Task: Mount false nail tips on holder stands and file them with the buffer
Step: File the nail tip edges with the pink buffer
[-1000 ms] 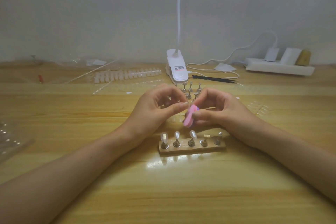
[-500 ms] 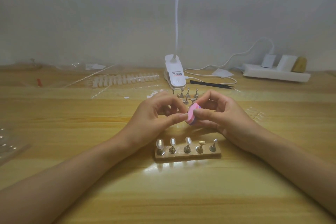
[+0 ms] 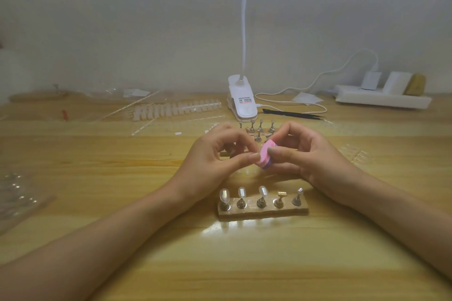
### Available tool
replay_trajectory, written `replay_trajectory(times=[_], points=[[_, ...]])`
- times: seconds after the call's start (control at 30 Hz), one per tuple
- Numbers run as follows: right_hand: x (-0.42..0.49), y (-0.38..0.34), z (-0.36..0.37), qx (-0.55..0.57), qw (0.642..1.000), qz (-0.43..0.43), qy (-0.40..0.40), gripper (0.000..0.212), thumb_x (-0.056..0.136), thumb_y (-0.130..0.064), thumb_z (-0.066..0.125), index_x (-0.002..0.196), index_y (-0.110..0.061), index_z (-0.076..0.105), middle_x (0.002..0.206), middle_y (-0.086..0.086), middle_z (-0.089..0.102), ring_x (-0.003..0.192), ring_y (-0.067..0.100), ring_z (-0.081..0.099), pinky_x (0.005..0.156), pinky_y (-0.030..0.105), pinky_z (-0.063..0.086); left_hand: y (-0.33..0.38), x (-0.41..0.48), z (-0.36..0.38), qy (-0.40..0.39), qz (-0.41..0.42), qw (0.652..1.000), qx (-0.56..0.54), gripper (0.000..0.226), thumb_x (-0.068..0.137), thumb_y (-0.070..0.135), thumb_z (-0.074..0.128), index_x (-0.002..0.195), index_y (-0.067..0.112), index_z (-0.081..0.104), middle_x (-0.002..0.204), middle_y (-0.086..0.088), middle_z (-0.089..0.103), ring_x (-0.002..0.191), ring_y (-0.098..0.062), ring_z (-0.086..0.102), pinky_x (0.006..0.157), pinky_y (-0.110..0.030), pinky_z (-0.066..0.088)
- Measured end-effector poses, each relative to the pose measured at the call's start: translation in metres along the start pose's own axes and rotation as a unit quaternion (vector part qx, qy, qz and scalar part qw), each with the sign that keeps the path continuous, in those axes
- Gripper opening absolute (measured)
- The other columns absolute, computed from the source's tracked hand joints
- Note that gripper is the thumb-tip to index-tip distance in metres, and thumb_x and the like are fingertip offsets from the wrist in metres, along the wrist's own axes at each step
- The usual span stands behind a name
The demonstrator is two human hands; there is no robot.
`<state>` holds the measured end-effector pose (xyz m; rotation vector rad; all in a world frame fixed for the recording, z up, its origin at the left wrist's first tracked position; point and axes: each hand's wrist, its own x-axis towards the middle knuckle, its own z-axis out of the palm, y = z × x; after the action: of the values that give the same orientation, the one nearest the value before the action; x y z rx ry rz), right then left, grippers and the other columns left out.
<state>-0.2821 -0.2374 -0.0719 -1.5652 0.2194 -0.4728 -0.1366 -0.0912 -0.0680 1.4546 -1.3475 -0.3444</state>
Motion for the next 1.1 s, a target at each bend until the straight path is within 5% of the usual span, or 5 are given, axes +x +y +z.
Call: replay_trajectory(times=[0.3,0.53,0.67,0.83,1.1], points=[[-0.0027,-0.0021,0.0018,0.016,0.999,-0.01,0.033,0.022,0.08,-0.016,0.073,0.091,-0.004,0.058,0.09,0.018,0.074,0.082,0.027,0.073,0.077,0.038,0.062,-0.0024,0.0022,0.0004,0.011,0.013,1.0,0.012,0.004,0.081,0.022,0.073,0.081,0.021,0.069,0.085,0.008,0.053,0.074,-0.001,0.051,0.077,-0.016,0.043],[-0.0027,-0.0001,0.0027,-0.001,0.999,-0.016,0.034,0.022,0.081,-0.018,0.073,0.093,-0.006,0.059,0.092,0.015,0.075,0.084,0.026,0.075,0.073,0.034,0.061,-0.0015,0.0022,0.0011,0.005,0.017,1.0,0.01,0.005,0.081,0.02,0.073,0.081,0.016,0.069,0.085,0.005,0.055,0.075,-0.003,0.052,0.076,-0.019,0.045],[-0.0041,0.0015,0.006,-0.037,0.999,-0.01,-0.012,0.015,0.082,-0.019,0.075,0.088,-0.013,0.062,0.093,0.016,0.075,0.082,0.031,0.075,0.063,0.034,0.061,-0.0028,0.0029,0.0004,0.013,0.02,1.0,0.017,0.006,0.084,0.011,0.073,0.082,0.007,0.069,0.087,-0.008,0.059,0.079,-0.016,0.056,0.078,-0.033,0.048],[-0.0027,-0.0019,0.0011,-0.013,1.0,-0.001,0.009,0.023,0.082,-0.017,0.07,0.095,-0.005,0.056,0.092,0.014,0.074,0.084,0.026,0.073,0.071,0.039,0.063,0.0017,0.0007,0.0019,-0.012,0.02,0.999,0.038,0.005,0.082,0.01,0.075,0.083,0.007,0.071,0.084,-0.001,0.056,0.076,-0.008,0.052,0.075,-0.02,0.045],[-0.0051,-0.0021,0.0045,-0.029,1.0,-0.002,-0.009,0.023,0.084,-0.019,0.072,0.095,-0.006,0.057,0.091,0.013,0.075,0.083,0.026,0.075,0.069,0.034,0.061,0.0007,0.0022,0.0022,-0.004,0.019,0.999,0.033,0.006,0.085,0.011,0.072,0.083,0.007,0.069,0.088,-0.01,0.062,0.08,-0.015,0.059,0.075,-0.025,0.049]])
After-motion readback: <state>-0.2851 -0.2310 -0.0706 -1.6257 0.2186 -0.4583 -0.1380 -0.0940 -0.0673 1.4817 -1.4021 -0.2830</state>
